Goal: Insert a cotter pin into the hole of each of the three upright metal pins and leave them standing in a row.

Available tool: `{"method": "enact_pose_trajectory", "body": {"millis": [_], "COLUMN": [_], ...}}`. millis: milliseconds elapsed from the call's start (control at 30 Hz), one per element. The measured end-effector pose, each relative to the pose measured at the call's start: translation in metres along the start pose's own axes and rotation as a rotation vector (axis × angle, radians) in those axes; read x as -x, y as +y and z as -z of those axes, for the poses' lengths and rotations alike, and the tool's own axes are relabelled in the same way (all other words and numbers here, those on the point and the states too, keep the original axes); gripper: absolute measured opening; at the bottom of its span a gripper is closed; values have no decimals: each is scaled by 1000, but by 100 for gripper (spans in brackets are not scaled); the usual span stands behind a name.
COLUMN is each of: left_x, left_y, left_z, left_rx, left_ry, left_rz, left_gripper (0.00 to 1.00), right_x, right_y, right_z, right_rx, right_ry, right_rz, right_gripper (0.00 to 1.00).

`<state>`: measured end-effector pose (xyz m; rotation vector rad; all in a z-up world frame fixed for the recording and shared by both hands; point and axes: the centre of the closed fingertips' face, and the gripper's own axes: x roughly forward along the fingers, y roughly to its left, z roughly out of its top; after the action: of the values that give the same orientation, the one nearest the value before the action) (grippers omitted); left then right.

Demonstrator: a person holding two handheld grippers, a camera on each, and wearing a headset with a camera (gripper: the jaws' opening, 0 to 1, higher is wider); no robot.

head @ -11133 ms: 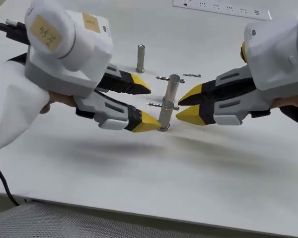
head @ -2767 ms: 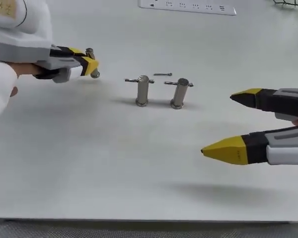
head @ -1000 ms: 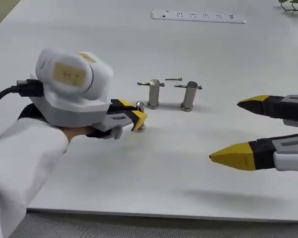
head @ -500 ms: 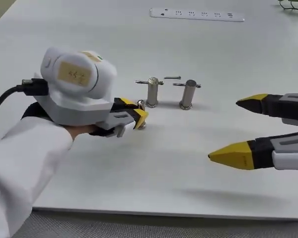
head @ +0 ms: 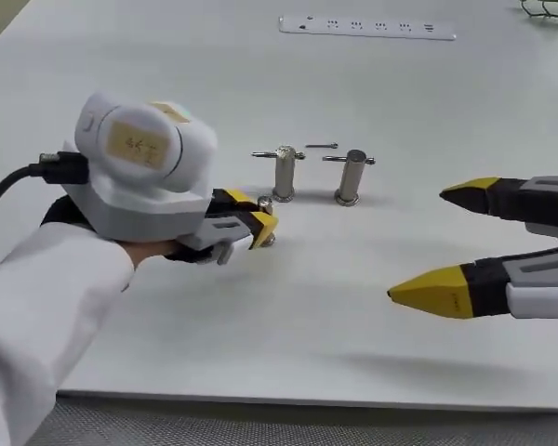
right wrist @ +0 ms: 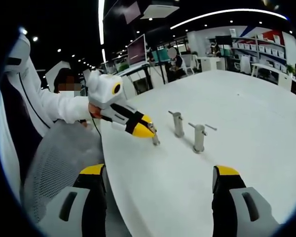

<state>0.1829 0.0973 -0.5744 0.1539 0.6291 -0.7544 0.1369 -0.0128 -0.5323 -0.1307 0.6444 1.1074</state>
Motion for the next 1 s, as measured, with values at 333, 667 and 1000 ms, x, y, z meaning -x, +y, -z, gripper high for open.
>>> {"method": "enact_pose_trajectory", "body": {"millis": [333,667,1000], "left_x": [2,17,49], "left_y": [-1,-14,-25], "left_z": [13,9,-9], "left_rx": [-65,-148,-122], "left_ry": [58,23,-70], "left_rz": [-5,116,189], "left_gripper": [17,48,76], "right_x": [-1,-1,0], "right_y": [2,0,-5], "right_z": [-1,0,3], "right_rx": [10,15,14], "right_ry": [5,18,37], "right_rz": [-10,-11,-4], "right_gripper": [87,86,87]}}
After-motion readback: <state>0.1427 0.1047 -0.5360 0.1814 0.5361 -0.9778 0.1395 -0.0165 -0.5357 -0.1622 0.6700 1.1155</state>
